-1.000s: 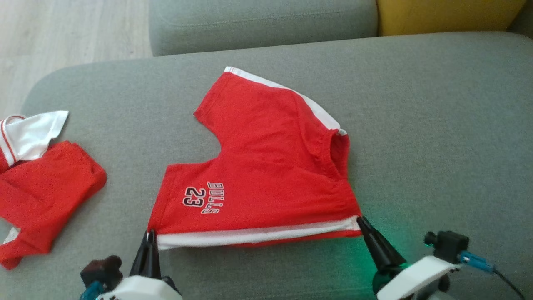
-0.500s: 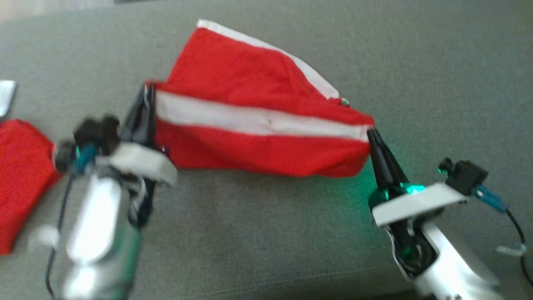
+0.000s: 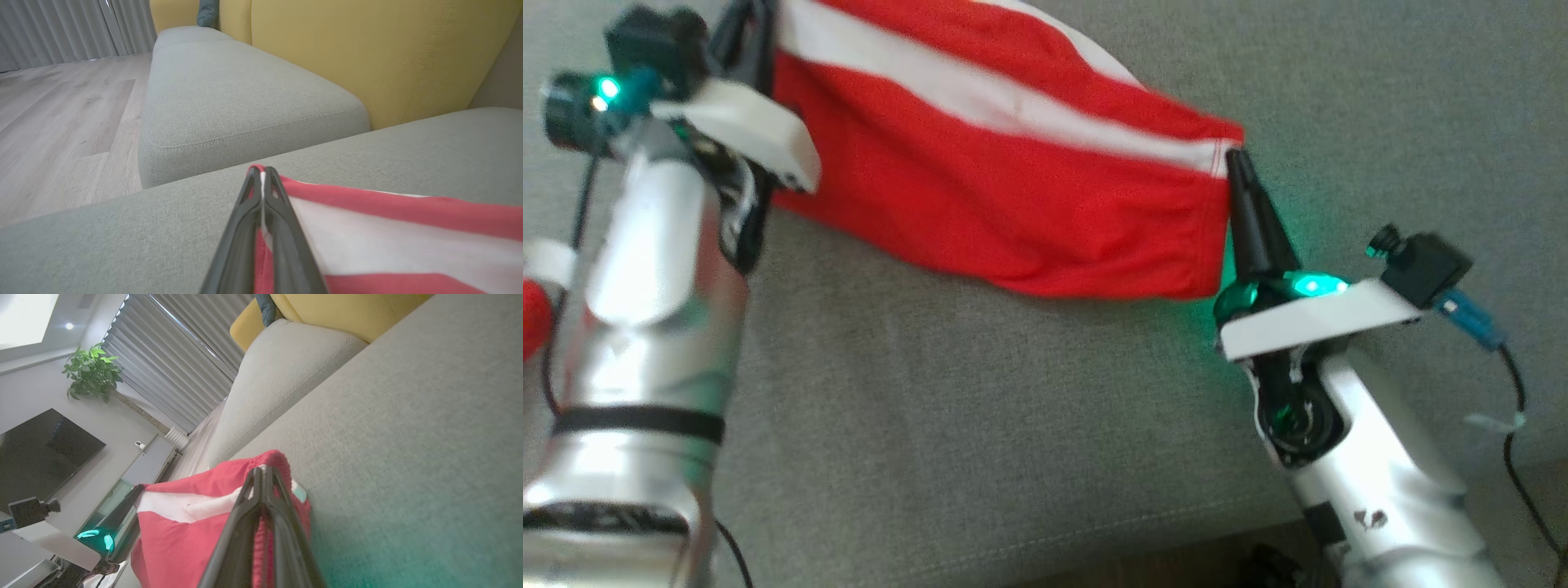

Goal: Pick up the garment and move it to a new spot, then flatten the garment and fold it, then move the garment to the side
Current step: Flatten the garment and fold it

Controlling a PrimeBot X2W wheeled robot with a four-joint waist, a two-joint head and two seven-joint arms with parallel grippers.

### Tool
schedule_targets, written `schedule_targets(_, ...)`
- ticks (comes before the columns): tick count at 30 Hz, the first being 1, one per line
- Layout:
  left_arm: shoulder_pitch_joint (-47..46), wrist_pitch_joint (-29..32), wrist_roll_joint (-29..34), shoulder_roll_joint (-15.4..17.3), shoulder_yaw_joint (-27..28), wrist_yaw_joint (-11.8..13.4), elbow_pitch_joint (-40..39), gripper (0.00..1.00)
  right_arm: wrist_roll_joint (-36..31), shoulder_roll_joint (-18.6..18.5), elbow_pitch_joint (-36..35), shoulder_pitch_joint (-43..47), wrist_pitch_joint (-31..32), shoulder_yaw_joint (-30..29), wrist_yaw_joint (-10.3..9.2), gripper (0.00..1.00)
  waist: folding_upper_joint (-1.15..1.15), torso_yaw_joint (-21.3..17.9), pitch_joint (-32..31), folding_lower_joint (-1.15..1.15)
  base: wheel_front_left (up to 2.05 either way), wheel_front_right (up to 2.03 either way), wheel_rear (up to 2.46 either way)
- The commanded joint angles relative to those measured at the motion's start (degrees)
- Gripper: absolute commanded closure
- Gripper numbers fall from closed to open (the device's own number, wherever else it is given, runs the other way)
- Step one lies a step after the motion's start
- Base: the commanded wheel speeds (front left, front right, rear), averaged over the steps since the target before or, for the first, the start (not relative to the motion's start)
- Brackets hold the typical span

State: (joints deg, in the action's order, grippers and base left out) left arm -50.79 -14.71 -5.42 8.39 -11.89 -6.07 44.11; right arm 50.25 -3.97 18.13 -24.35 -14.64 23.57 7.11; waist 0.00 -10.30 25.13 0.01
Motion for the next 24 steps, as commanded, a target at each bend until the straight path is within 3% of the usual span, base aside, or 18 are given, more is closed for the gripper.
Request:
schedule_targets(1, -2.9, -0.3, 0.6, 2.6, 1.6, 0.0, -1.2, 1.00, -0.4, 1.0, -2.2, -1.1, -0.4, 0.5, 0.37, 1.00, 0.00, -0.8, 1.4, -0.01, 0.00, 0.00, 0.00)
schedule_targets(10, -13.3, 0.1, 1.6, 6.0, -5.1, -1.3, 7.6, 1.00, 2.8, 1.1, -6.7, -3.1, -0.4, 2.9, 0.37, 1.00, 0.00, -3.4, 4.2, -0.01, 0.00, 0.00, 0.00)
schedule_targets(17, -18.4, 0.2, -2.3, 7.4, -11.8, -1.4, 12.0, 1.00, 3.9, 1.1, -8.4, -3.9, -0.4, 3.2, 0.37, 1.00, 0.00, -4.9, 6.2, -0.01, 0.00, 0.00, 0.00)
schedule_targets(24, -20.9, 0.1, -4.3, 9.0, -13.4, -1.4, 17.1, 1.00, 1.7, 1.1, -8.4, -4.5, -0.4, 3.8, 0.37, 1.00, 0.00, -6.0, 7.5, -0.01, 0.00, 0.00, 0.00)
